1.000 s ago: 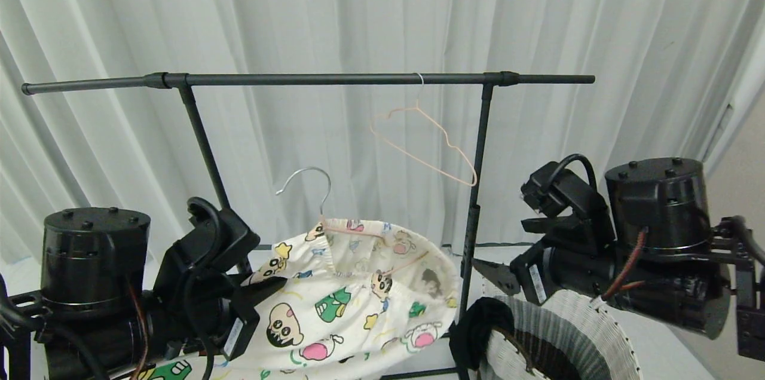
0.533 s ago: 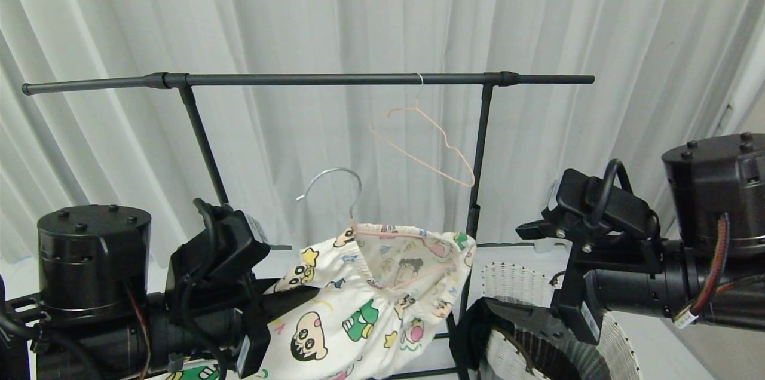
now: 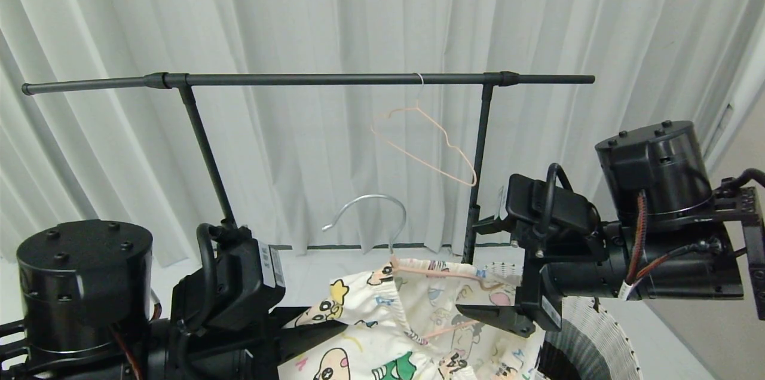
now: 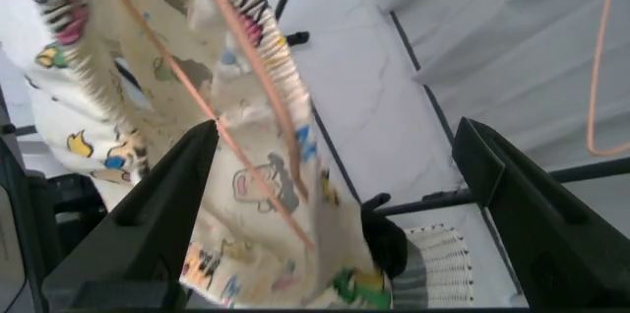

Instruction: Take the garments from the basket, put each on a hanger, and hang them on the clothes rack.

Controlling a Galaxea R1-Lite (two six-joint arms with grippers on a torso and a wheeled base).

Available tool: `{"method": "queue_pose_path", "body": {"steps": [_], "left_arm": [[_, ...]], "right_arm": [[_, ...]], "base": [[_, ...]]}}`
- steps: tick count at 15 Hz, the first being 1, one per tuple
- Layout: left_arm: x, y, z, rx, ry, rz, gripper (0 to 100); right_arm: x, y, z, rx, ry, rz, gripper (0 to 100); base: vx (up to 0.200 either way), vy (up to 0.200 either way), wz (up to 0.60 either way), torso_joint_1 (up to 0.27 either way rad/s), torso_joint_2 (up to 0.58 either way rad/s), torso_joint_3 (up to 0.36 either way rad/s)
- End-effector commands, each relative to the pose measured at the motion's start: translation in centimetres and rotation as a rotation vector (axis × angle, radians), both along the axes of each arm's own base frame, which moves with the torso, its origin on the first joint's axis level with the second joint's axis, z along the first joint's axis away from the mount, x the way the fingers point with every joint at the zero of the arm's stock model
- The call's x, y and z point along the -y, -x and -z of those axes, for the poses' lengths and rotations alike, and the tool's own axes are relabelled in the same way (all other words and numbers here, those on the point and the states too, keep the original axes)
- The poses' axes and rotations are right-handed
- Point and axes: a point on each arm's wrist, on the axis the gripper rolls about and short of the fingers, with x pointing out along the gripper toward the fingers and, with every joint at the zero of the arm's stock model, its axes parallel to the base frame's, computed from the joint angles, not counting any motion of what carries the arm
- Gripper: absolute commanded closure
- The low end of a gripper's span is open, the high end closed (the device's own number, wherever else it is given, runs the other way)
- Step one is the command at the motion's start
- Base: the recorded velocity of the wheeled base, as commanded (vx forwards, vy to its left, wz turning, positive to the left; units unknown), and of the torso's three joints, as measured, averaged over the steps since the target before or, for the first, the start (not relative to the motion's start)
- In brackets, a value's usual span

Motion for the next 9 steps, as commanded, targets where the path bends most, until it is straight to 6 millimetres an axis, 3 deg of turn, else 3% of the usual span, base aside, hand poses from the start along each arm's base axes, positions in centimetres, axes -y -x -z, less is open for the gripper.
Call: {"method": "queue_pose_path", "body": {"steps": [1, 9], "left_arm": [[0.4, 0.7, -0.3, 0.013, 0.009, 0.038, 100], [0.6, 0.8, -0.2, 0.016, 0.003, 0.054, 100]], "right_arm": [[-0.5, -0.2, 0.8, -0.022, 0.023, -0.009, 0], [-1.0, 0.9, 1.4, -0.058, 0.083, -0.071, 0]], "base": [[0.0, 0.0, 0.0, 0.0, 0.0, 0.0], [0.0, 0.0, 0.0, 0.0, 0.0, 0.0]]}}
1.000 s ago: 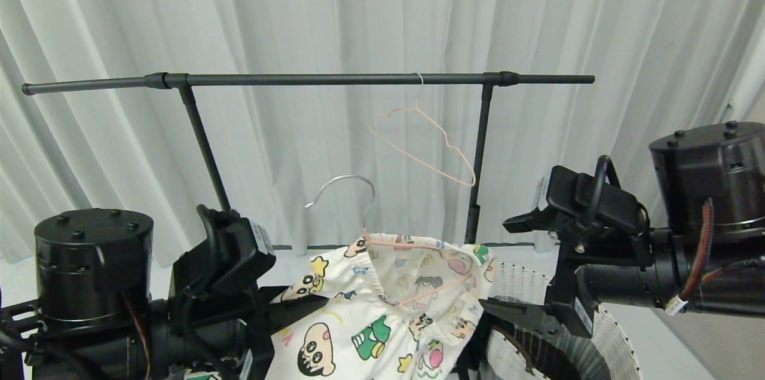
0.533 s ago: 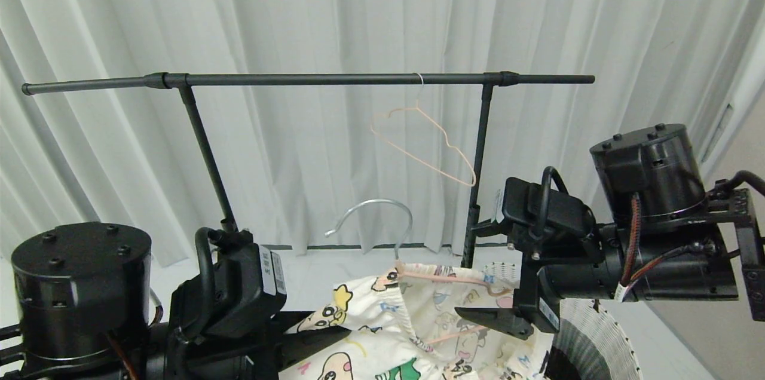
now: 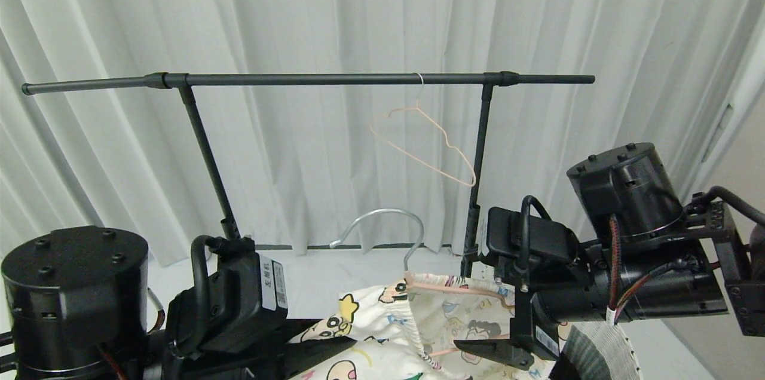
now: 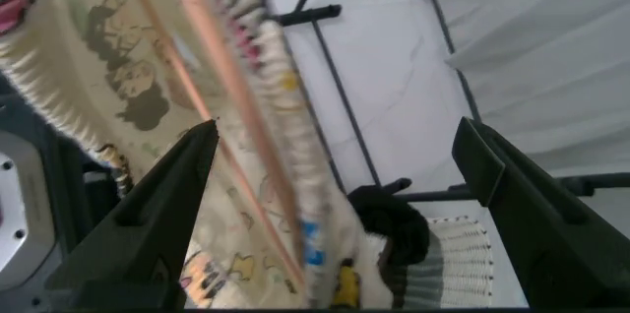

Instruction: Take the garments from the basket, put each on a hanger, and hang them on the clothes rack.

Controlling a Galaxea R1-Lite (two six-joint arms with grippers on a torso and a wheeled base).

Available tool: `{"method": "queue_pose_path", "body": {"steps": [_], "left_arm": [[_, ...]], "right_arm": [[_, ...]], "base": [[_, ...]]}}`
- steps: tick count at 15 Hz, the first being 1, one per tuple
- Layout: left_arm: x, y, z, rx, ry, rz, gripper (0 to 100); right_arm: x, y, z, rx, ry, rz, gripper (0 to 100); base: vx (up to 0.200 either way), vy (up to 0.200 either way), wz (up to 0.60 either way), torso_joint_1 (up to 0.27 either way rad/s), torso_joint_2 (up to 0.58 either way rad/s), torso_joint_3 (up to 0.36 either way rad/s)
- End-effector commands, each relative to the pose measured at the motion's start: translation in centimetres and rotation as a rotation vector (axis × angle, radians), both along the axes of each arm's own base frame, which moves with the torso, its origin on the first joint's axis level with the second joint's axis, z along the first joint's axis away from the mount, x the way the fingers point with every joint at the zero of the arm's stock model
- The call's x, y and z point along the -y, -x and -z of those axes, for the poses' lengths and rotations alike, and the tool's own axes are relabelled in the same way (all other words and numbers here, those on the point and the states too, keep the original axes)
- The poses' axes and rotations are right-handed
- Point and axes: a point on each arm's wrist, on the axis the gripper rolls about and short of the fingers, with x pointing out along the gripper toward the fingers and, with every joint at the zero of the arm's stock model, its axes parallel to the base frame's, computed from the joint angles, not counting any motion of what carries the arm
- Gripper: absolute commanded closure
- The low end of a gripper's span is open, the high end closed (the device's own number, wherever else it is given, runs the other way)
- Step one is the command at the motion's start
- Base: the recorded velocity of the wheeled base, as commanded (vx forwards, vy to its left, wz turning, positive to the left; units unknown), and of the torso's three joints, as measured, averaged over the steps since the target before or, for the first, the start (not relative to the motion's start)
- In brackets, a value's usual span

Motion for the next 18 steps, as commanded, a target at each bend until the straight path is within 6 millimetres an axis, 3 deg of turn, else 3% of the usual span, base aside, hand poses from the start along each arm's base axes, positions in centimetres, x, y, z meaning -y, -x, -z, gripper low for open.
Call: {"method": "queue_pose_path", "body": {"steps": [1, 4, 5, 15, 16, 18], "left_arm": [[0.1, -0.1, 0.2, 0.033, -0.027, 0.016, 100], [0.1, -0.2, 0.7, 0.047, -0.053, 0.031, 100], [0.2, -0.2, 0.7, 0.046, -0.054, 0.03, 100], [0.1, -0.1, 0.4, 0.058, -0.047, 0.028, 100], [0.0, -0.2, 0.4, 0.055, -0.048, 0.02, 0], [-0.5, -0.4, 0.8, 0.049, -0.07, -0.045, 0]], "right_arm": [[-0.3, 0.3, 0.0, -0.005, 0.0, -0.019, 0], [-0.3, 0.3, 0.1, -0.006, 0.001, -0.022, 0], [-0.3, 0.3, 0.1, -0.007, 0.002, -0.022, 100], [-0.7, 0.5, 0.1, 0.036, 0.004, -0.032, 100], [-0.4, 0.6, -0.3, 0.076, 0.005, -0.049, 100], [1.0, 0.3, -0.9, 0.166, 0.018, -0.073, 100]], "base": [[0.0, 0.0, 0.0, 0.0, 0.0, 0.0], [0.0, 0.0, 0.0, 0.0, 0.0, 0.0], [0.0, 0.0, 0.0, 0.0, 0.0, 0.0], [0.0, 0.0, 0.0, 0.0, 0.0, 0.0], [0.0, 0.0, 0.0, 0.0, 0.0, 0.0], [0.0, 0.0, 0.0, 0.0, 0.0, 0.0]]}}
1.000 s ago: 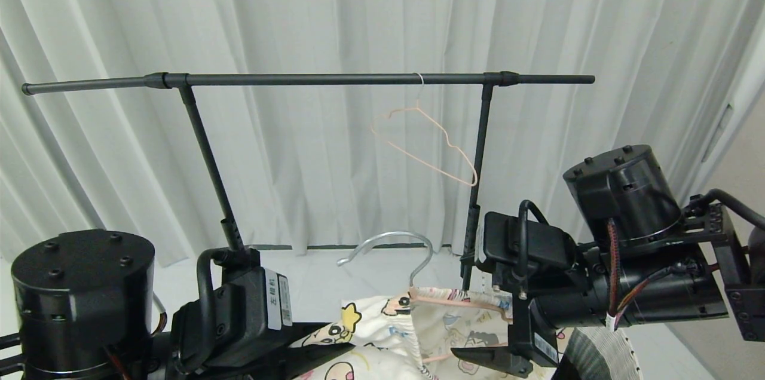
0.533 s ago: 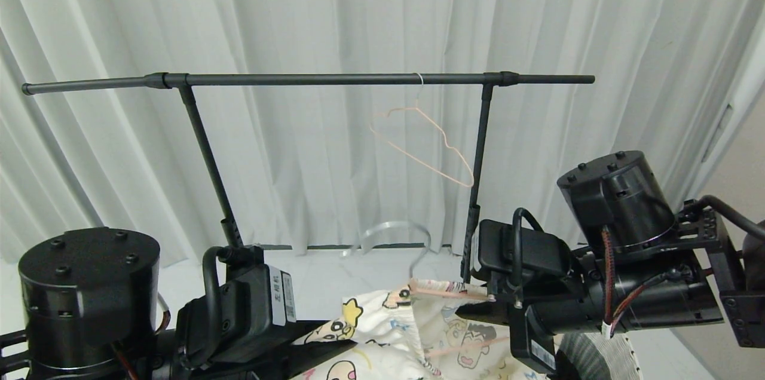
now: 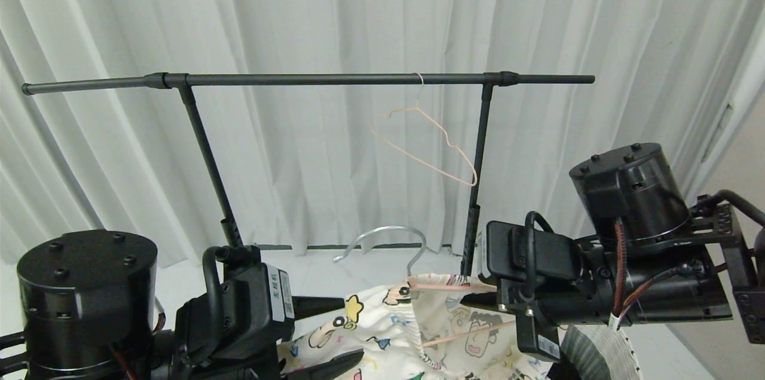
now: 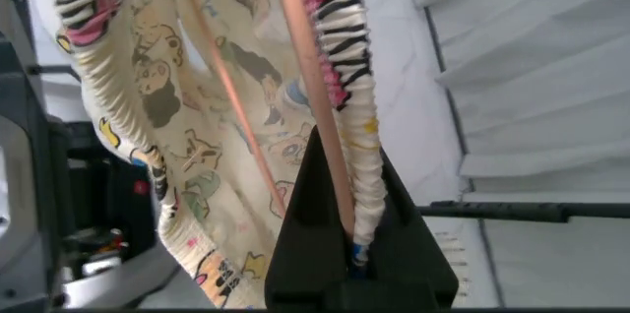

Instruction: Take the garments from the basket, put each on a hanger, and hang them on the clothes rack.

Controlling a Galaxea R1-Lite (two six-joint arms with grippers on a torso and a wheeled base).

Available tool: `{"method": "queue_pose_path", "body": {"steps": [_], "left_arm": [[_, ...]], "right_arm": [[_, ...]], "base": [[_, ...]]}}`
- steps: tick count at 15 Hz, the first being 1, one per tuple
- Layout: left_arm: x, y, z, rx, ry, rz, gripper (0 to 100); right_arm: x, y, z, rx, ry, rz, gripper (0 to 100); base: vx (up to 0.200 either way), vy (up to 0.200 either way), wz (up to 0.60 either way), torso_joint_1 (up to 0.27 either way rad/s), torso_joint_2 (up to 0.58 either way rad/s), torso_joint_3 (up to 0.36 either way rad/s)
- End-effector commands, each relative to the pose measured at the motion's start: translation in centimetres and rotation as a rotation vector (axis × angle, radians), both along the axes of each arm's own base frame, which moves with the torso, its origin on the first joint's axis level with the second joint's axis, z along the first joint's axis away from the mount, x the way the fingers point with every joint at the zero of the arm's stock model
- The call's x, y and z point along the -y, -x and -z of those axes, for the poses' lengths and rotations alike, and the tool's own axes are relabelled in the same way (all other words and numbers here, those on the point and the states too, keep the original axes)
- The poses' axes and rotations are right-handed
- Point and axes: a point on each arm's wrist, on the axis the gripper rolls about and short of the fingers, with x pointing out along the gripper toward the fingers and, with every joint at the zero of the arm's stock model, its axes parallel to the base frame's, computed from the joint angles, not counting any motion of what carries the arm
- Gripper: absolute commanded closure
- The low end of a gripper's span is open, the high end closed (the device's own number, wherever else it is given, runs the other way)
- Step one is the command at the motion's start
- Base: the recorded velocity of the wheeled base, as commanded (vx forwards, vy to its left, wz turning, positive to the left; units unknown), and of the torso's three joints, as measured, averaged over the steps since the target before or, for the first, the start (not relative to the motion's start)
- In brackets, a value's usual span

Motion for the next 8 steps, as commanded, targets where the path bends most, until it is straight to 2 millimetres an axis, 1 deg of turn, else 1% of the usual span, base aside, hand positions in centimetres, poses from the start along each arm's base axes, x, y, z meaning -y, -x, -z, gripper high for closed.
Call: {"method": "queue_pose_path", "body": {"steps": [1, 2, 3, 4, 6, 8], "left_arm": [[-0.6, -0.1, 0.5, -0.011, -0.016, -0.04, 0], [-1.1, 0.1, 0.8, -0.016, -0.021, -0.055, 0], [-1.3, 0.2, 0.9, -0.019, -0.025, -0.062, 0], [-2.1, 0.3, 1.2, -0.025, -0.03, -0.095, 0], [-3.2, 0.3, 1.6, -0.034, -0.037, -0.146, 0], [-4.1, 0.2, 2.3, -0.054, -0.054, -0.201, 0]], "right_arm": [[1.9, -0.2, -0.8, 0.063, -0.005, 0.015, 100], [2.9, -0.5, -1.0, 0.089, -0.001, 0.035, 100], [3.4, -0.5, -1.1, 0.098, -0.006, 0.041, 100], [4.4, -0.8, -1.7, 0.118, -0.026, 0.067, 100], [5.3, -1.1, -2.2, 0.137, -0.04, 0.104, 100], [5.7, -1.1, -2.2, 0.16, -0.059, 0.12, 100]], "base": [[0.0, 0.0, 0.0, 0.0, 0.0, 0.0], [0.0, 0.0, 0.0, 0.0, 0.0, 0.0], [0.0, 0.0, 0.0, 0.0, 0.0, 0.0], [0.0, 0.0, 0.0, 0.0, 0.0, 0.0], [0.0, 0.0, 0.0, 0.0, 0.0, 0.0], [0.0, 0.0, 0.0, 0.0, 0.0, 0.0]]}}
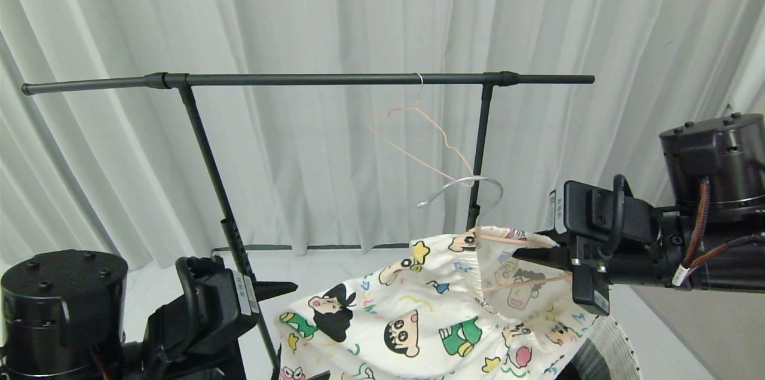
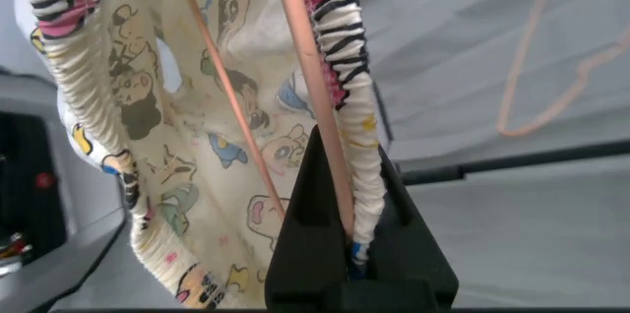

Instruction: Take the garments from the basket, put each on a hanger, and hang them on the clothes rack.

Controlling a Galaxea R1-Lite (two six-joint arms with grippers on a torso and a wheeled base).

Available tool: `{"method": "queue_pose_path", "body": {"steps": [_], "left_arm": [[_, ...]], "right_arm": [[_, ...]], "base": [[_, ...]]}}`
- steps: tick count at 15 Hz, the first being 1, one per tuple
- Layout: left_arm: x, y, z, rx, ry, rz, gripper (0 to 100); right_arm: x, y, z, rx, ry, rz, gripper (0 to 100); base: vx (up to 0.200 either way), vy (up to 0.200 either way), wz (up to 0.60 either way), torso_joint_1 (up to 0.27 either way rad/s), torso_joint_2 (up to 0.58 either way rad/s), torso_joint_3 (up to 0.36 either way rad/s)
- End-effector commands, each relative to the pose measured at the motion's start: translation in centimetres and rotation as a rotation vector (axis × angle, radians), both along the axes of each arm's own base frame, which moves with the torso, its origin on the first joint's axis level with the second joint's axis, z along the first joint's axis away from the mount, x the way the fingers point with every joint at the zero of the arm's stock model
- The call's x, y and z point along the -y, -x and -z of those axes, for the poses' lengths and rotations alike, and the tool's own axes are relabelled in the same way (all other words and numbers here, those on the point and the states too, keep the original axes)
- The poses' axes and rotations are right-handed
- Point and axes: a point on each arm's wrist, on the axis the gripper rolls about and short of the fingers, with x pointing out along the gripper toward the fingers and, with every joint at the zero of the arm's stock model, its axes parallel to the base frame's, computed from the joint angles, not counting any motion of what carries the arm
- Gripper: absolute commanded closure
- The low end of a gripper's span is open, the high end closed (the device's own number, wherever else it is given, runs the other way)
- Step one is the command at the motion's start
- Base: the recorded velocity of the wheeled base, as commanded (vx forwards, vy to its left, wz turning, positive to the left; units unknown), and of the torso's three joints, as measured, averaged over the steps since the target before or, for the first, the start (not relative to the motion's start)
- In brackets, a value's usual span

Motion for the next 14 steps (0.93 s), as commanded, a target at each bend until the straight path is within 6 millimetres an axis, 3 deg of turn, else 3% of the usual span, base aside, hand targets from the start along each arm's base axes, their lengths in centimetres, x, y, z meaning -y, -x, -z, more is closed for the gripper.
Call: {"method": "queue_pose_path", "body": {"steps": [1, 10, 11, 14], "left_arm": [[-1.4, -0.2, 0.8, -0.031, -0.015, -0.078, 0], [-2.4, -1.5, 3.2, -0.159, -0.063, -0.176, 0], [-2.4, -1.4, 3.1, -0.156, -0.06, -0.177, 100], [-2.6, -1.3, 3.4, -0.163, -0.073, -0.192, 100]], "right_arm": [[0.6, 0.3, -0.1, 0.023, -0.02, 0.013, 100], [0.3, 1.0, -0.8, 0.062, -0.056, -0.019, 100], [0.3, 1.1, -0.9, 0.064, -0.057, -0.022, 100], [0.2, 1.2, -0.7, 0.062, -0.054, -0.025, 100]], "base": [[0.0, 0.0, 0.0, 0.0, 0.0, 0.0], [0.0, 0.0, 0.0, 0.0, 0.0, 0.0], [0.0, 0.0, 0.0, 0.0, 0.0, 0.0], [0.0, 0.0, 0.0, 0.0, 0.0, 0.0]]}}
